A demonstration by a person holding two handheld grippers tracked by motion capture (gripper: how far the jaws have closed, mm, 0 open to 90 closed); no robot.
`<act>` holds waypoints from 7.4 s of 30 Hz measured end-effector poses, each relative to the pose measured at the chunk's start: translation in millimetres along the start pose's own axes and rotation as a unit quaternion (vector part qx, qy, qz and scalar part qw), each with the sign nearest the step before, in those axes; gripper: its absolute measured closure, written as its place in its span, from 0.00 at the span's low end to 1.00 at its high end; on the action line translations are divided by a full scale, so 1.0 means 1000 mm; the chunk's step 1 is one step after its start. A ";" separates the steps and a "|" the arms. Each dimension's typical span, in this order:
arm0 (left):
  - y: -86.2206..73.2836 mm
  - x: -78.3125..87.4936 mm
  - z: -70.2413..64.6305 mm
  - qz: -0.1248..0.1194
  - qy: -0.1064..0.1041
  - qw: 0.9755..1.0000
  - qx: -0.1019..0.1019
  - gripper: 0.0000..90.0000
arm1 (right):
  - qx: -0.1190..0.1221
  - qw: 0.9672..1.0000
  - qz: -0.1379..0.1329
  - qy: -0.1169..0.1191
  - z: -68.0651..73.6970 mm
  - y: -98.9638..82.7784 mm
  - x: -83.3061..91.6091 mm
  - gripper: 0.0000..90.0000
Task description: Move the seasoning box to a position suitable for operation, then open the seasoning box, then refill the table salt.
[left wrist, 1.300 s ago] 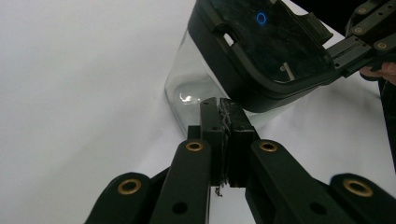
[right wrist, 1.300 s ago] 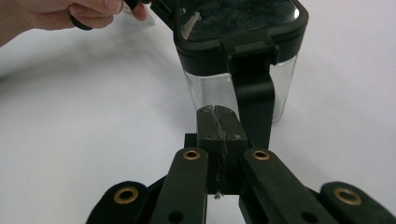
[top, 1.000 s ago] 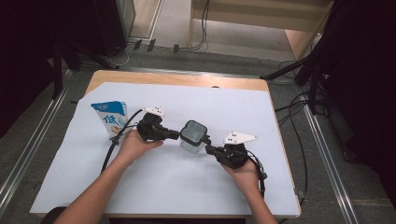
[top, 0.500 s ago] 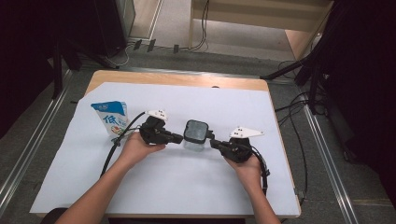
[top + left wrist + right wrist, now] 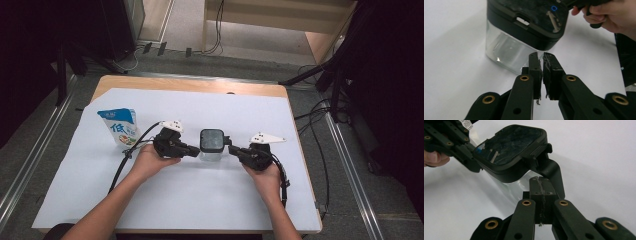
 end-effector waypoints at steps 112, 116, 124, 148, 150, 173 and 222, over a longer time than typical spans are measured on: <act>0.068 0.008 0.006 0.048 -0.026 0.995 -0.087 0.94 | -0.007 0.999 0.031 -0.001 -0.019 0.012 -0.004 1.00; 0.071 0.006 0.002 0.041 -0.031 0.995 -0.084 1.00 | -0.008 0.999 0.031 -0.003 -0.019 0.012 -0.004 1.00; 0.079 -0.002 -0.005 0.047 -0.030 0.996 -0.071 1.00 | -0.008 0.999 0.031 -0.005 -0.018 0.012 -0.003 1.00; 0.104 -0.032 -0.017 0.053 -0.032 0.995 -0.080 1.00 | -0.004 1.000 0.027 -0.013 -0.016 0.012 -0.004 1.00; 0.105 -0.034 -0.017 0.050 -0.033 0.995 -0.079 1.00 | -0.004 1.000 0.027 -0.015 -0.016 0.012 -0.004 1.00; 0.097 -0.023 -0.017 0.054 -0.031 0.995 -0.077 0.68 | -0.003 1.000 0.011 -0.020 -0.022 0.012 0.000 0.79; 0.001 0.058 -0.019 -0.008 0.018 1.000 -0.011 0.42 | 0.023 0.998 0.037 -0.036 -0.023 -0.009 0.018 0.62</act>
Point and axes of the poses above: each handheld gripper's, and its own axes: x roughly backward along the jaws, y roughly out of its top, z roughly to its left, the point moved 3 cm from there along -x, roughly forward along the jaws, and after that the axes turned 10 degrees about -y, right-handed, at the moved point
